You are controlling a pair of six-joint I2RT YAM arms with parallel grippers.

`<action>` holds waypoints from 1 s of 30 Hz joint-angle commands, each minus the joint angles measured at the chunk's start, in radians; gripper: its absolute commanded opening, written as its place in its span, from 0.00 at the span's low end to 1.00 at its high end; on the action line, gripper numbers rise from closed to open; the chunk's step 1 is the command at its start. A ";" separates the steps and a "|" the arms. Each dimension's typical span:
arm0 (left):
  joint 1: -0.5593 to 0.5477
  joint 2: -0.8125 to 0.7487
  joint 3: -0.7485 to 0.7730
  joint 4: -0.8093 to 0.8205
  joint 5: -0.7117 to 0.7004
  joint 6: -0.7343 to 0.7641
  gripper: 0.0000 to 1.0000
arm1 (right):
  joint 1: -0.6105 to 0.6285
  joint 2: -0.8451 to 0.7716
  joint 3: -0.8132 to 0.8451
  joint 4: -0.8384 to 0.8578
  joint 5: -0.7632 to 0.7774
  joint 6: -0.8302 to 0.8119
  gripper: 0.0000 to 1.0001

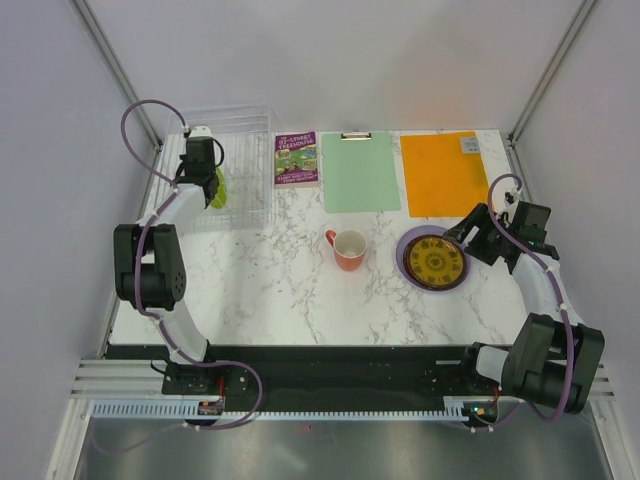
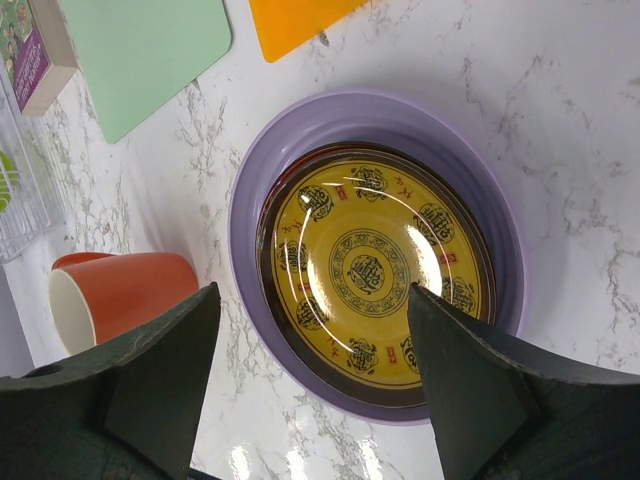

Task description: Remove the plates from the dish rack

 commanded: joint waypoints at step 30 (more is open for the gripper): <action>-0.376 -0.550 -0.215 -0.051 0.675 -0.538 0.02 | 0.274 -0.211 0.120 0.176 -0.167 0.211 0.87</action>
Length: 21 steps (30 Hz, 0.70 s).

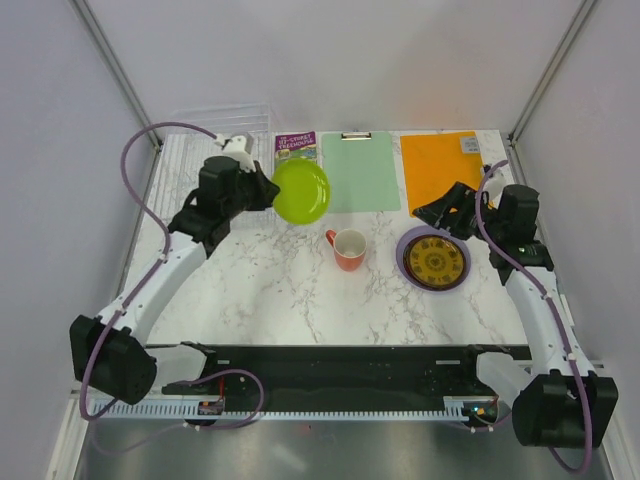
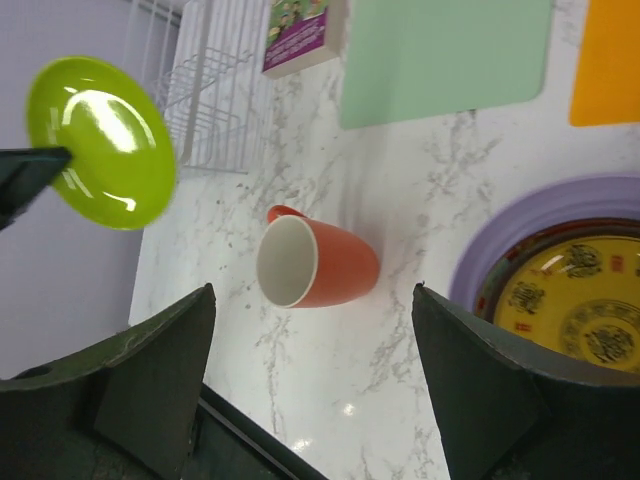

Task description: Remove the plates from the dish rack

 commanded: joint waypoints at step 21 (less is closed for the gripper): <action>-0.379 0.172 -0.058 0.340 0.256 -0.355 0.02 | 0.302 0.078 0.016 0.232 0.045 0.176 0.78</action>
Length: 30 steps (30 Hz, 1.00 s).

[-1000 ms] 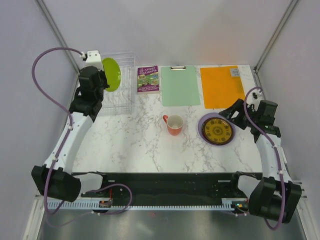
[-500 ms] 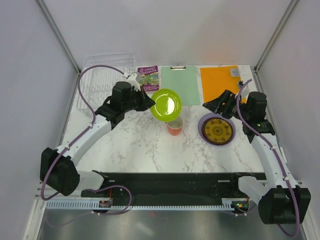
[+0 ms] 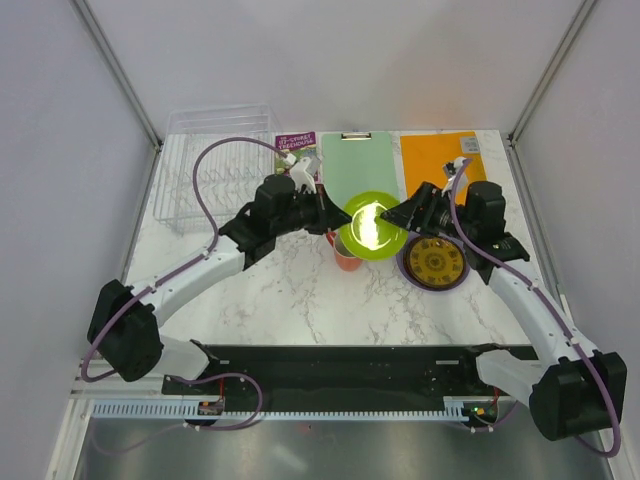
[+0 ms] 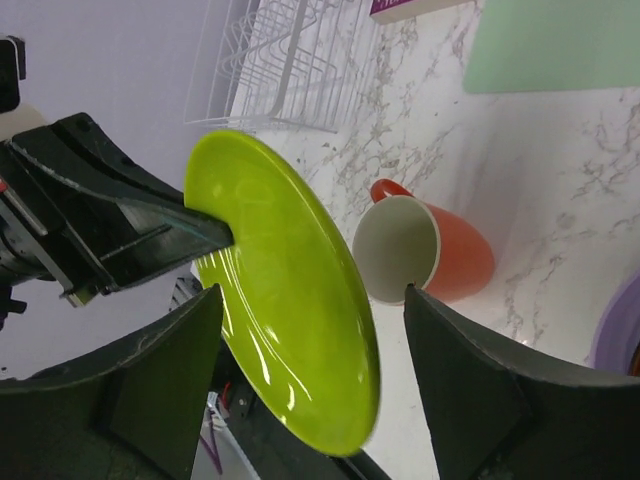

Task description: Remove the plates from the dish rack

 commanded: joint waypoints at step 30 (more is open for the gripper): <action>-0.060 -0.331 -0.143 -0.205 -0.565 0.150 0.71 | -0.399 0.029 -0.123 -0.286 0.403 -0.204 0.00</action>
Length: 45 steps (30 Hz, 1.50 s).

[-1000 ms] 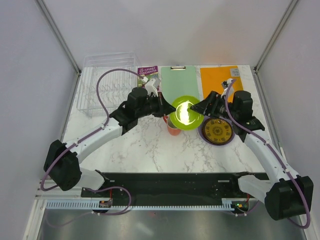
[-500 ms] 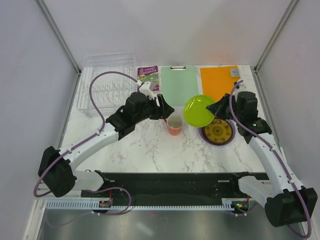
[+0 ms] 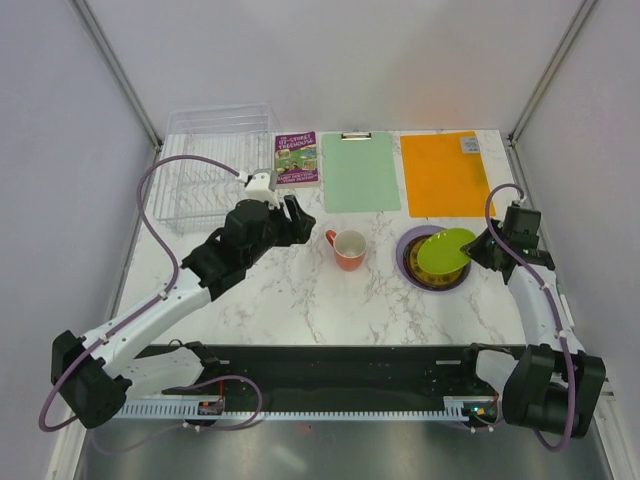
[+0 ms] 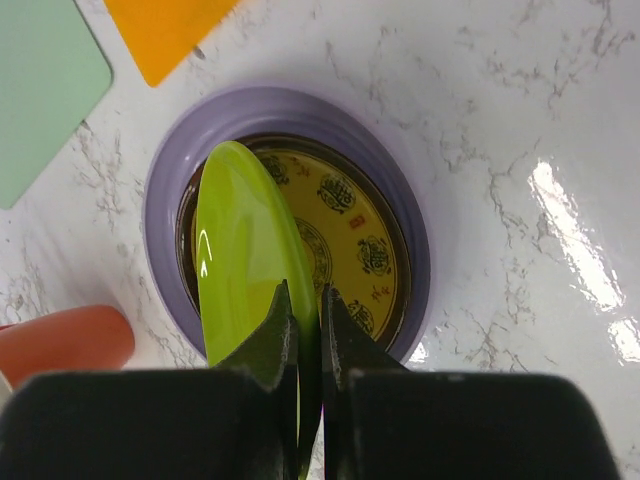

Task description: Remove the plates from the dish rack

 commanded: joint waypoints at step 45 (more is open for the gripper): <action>-0.001 -0.059 -0.006 -0.077 -0.167 0.105 1.00 | -0.013 -0.121 0.192 -0.051 -0.069 -0.170 0.98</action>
